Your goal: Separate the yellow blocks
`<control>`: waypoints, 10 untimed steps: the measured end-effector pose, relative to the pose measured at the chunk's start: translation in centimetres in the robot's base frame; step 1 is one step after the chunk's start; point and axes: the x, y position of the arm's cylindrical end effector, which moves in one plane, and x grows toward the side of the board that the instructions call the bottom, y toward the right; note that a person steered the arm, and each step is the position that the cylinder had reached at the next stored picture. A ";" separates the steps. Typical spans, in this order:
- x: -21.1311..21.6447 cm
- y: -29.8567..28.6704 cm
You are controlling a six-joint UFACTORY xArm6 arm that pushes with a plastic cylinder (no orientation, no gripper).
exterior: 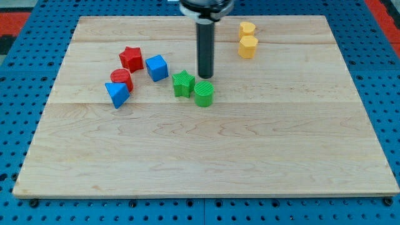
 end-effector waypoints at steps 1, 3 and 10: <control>-3.6 5.6; -10.6 17.3; -1.7 3.7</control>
